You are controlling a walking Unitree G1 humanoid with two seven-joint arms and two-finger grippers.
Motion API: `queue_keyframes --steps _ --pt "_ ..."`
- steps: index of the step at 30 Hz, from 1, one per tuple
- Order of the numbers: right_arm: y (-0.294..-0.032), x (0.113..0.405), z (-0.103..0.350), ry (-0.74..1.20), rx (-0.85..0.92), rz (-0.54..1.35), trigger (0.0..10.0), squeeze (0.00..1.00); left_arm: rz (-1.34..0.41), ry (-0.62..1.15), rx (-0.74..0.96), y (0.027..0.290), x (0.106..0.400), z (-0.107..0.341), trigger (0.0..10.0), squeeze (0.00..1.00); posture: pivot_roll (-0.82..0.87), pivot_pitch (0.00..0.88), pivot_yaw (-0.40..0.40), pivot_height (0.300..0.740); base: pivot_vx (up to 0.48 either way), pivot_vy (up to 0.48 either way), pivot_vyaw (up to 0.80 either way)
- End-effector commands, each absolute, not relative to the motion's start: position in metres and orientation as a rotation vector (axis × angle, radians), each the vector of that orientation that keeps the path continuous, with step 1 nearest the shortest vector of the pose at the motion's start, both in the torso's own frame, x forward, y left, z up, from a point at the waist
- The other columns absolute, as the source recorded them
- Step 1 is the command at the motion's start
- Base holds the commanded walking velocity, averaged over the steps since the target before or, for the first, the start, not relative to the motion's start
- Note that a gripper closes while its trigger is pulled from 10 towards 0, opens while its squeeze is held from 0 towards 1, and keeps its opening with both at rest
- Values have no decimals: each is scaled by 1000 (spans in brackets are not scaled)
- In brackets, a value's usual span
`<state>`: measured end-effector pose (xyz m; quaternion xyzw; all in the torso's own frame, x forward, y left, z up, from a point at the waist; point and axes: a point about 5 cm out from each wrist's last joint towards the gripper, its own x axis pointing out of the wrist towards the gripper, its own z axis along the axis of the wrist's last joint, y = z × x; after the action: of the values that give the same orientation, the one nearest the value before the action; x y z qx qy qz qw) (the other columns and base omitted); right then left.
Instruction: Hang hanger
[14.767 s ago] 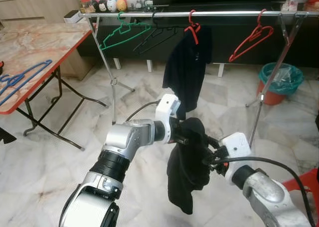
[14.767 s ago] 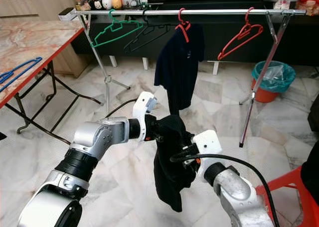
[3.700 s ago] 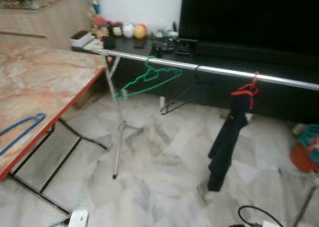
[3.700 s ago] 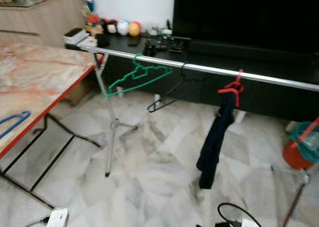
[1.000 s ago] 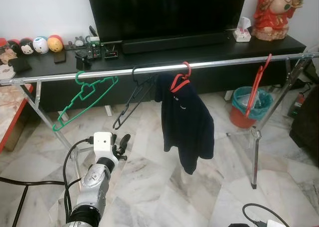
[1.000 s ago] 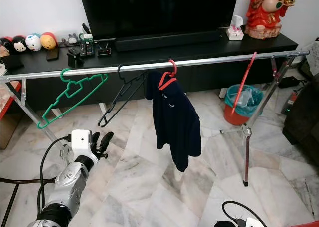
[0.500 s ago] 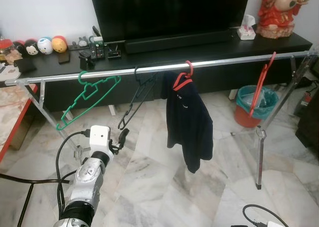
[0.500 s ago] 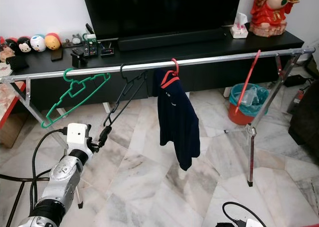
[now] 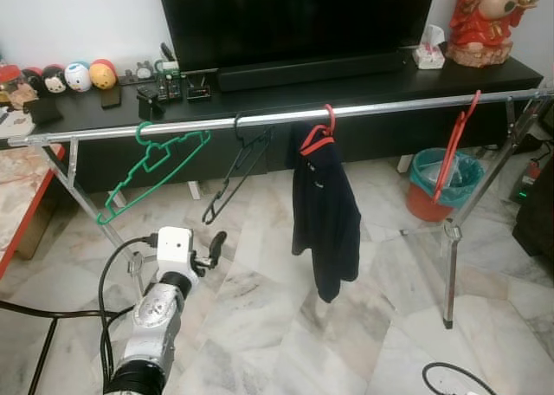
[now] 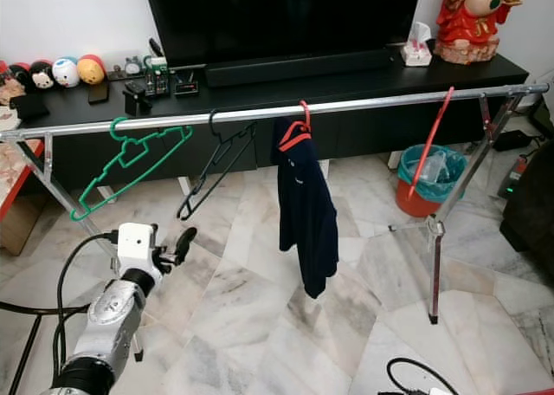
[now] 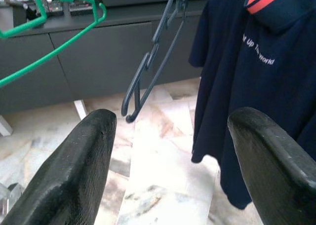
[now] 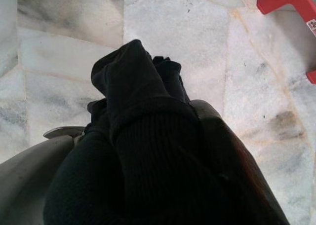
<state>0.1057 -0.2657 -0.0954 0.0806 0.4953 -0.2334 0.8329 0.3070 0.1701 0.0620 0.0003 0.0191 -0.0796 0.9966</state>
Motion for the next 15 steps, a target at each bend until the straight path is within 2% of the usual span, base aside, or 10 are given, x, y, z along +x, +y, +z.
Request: queue_keyframes --steps 1,15 --pt "-267 104 -96 1055 162 -494 10000 0 -167 21 10 169 307 66 10000 0 -91 0 40 740 240 0 0" --pt "-269 110 -93 1026 164 -486 10000 0 -154 5 7 173 314 72 10000 0 -102 0 31 740 314 0 0"
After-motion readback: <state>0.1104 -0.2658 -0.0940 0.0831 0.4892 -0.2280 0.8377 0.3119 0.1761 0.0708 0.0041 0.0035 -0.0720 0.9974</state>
